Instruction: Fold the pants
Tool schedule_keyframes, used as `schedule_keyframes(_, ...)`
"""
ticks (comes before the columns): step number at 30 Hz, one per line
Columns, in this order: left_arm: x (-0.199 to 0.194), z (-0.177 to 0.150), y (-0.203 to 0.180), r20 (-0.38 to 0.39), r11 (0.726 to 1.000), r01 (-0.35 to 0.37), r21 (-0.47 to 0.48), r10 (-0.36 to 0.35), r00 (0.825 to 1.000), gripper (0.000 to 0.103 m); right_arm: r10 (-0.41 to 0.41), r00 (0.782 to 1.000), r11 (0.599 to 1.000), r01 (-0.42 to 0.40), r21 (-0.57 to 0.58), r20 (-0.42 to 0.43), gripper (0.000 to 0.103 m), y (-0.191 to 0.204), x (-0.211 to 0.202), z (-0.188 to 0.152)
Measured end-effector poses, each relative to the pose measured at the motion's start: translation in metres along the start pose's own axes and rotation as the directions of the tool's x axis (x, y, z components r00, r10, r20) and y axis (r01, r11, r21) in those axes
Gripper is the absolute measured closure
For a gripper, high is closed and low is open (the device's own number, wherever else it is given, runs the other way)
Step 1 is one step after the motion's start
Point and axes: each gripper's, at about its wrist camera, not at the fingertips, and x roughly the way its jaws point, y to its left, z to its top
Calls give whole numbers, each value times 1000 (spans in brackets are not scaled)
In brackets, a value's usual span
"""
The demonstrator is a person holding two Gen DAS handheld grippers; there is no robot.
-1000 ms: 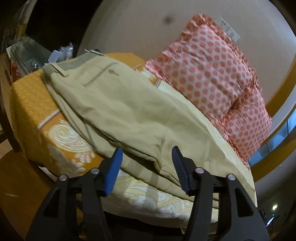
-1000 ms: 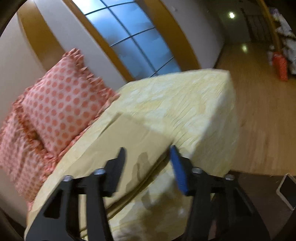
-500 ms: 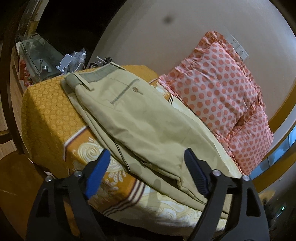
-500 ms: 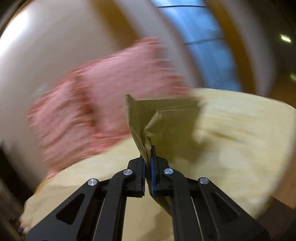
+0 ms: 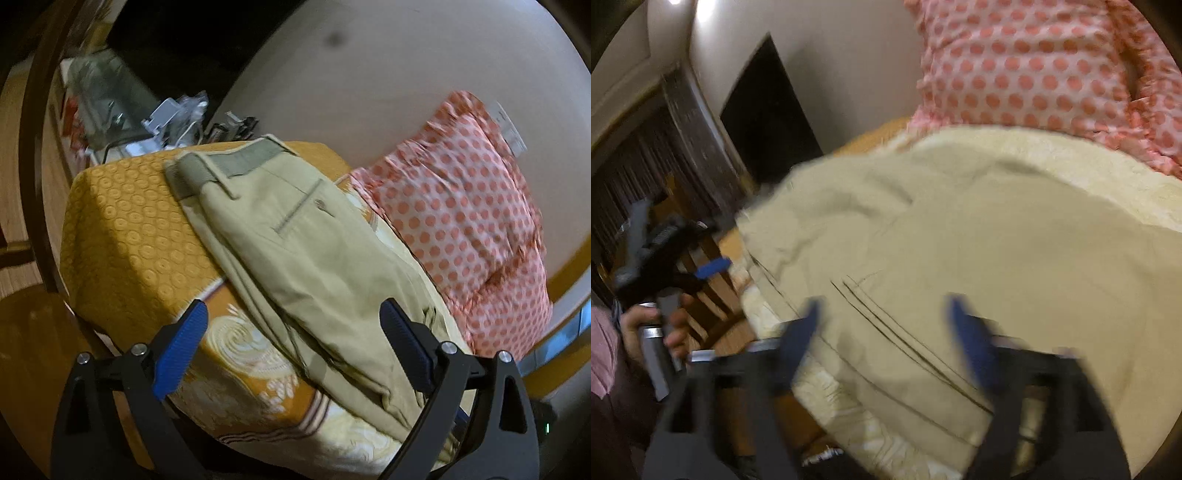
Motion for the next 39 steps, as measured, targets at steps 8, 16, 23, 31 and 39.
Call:
schedule_keyframes(8, 20, 34, 12, 23, 993, -47, -105, 50, 998, 13, -25, 975, 985, -14, 169, 221, 14, -59, -77, 6)
schedule_keyframes(16, 44, 58, -11, -4, 987, -158, 27, 158, 987, 97, -89, 952, 965, 9, 263, 294, 13, -105, -108, -3)
schedule_keyframes(23, 14, 27, -187, 38, 859, 93, 503, -130, 991, 98, -223, 896, 915, 55, 400, 385, 13, -151, -162, -22)
schedule_keyframes(31, 16, -173, -316, -451, 377, 546, 748, -315, 835, 97, -303, 848, 837, 19, 547, 435, 7, -185, -211, -44)
schedule_keyframes(39, 30, -186, -267, -605, 441, 657, 611, -275, 747, 73, -247, 932, 797, 38, 603, 267, 8, -208, -167, -41)
